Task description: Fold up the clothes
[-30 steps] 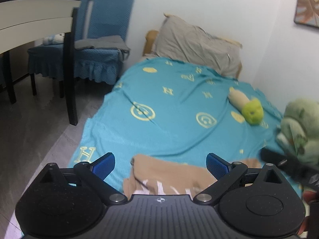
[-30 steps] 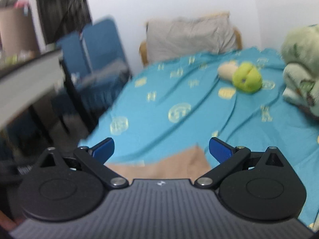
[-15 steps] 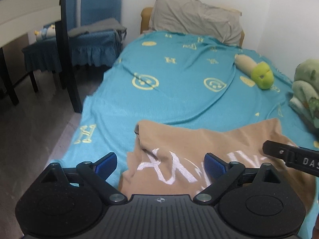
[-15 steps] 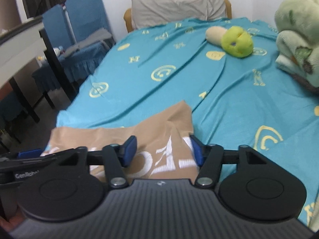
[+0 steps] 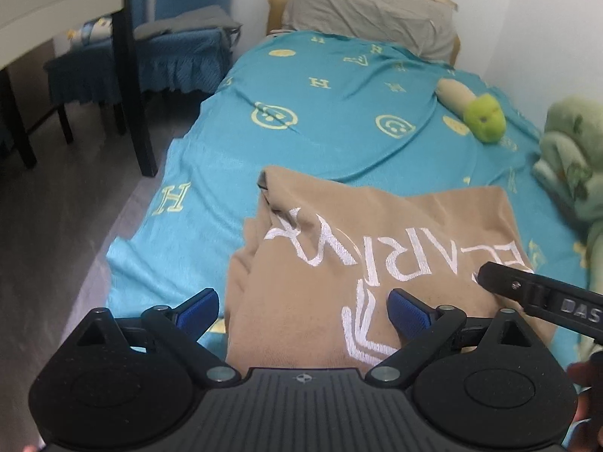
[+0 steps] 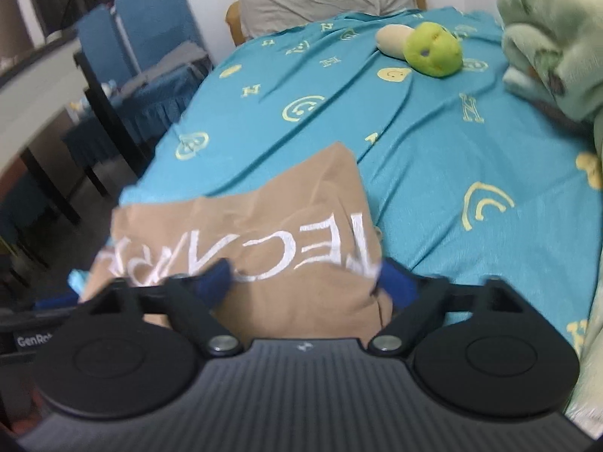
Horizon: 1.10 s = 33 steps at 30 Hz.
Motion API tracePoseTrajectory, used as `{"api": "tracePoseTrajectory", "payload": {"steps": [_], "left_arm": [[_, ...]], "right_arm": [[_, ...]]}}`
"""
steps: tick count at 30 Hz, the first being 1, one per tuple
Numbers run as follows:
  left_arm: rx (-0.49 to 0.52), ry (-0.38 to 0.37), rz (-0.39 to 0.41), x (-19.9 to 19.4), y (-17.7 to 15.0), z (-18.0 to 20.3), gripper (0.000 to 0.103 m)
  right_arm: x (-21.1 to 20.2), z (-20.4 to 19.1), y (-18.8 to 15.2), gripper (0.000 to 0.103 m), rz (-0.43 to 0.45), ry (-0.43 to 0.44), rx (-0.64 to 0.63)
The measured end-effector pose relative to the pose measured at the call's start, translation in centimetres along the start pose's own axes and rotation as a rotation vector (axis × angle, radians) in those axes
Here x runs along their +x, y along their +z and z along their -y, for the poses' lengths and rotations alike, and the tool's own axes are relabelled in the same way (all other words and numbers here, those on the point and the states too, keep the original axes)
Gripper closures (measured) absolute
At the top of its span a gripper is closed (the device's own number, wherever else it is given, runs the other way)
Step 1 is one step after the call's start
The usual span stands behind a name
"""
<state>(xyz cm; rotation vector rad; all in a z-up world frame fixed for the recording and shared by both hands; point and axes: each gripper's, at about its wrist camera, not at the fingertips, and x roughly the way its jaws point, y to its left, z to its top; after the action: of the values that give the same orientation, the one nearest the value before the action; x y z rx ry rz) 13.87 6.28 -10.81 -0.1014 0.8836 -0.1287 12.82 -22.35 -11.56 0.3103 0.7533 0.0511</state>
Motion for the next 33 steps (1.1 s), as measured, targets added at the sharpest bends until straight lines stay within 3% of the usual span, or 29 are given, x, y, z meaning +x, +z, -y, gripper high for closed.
{"api": "tracePoseTrajectory", "payload": {"steps": [5,9,13,18,20,23,26,27,31,33], "left_arm": [[-0.155,-0.147,-0.017,-3.0,-1.1,-1.8,0.005],[-0.228,-0.212,-0.039,-4.6,-2.6,-2.8,0.002],[-0.377,-0.293,-0.130,-2.9,-3.4,-4.3,0.002],[-0.621,-0.386,-0.245,1.4,-4.3,-5.9,0.007],[-0.713,-0.408,-0.256,2.8,-4.6,-6.5,0.015],[-0.794,-0.383,-0.194,3.3,-4.6,-7.2,0.033],[-0.834,-0.396,-0.120,2.7,-4.8,-7.5,0.057],[-0.827,-0.400,-0.096,2.4,-4.9,-7.4,0.071],[-0.796,-0.415,0.000,1.1,-5.0,-6.6,0.080],[-0.797,-0.419,0.016,0.8,-5.1,-6.6,0.082]], "right_arm": [[-1.2,0.2,0.3,0.013,0.022,0.018,0.040],[-2.4,0.1,0.7,0.013,0.065,0.039,0.054],[-3.8,1.0,1.5,0.013,0.079,0.096,0.142],[-4.3,1.9,0.9,0.013,0.023,0.222,0.300],[-4.5,2.2,0.6,0.013,0.001,0.272,0.363],[-4.8,2.7,0.3,0.013,-0.033,0.348,0.457],[-2.7,2.6,-1.2,0.012,-0.159,0.430,0.604],[-1.7,2.4,-1.8,0.012,-0.212,0.458,0.659],[2.2,1.8,-4.3,0.011,-0.405,0.561,0.856],[3.3,1.9,-5.2,0.012,-0.408,0.547,0.921]]}}
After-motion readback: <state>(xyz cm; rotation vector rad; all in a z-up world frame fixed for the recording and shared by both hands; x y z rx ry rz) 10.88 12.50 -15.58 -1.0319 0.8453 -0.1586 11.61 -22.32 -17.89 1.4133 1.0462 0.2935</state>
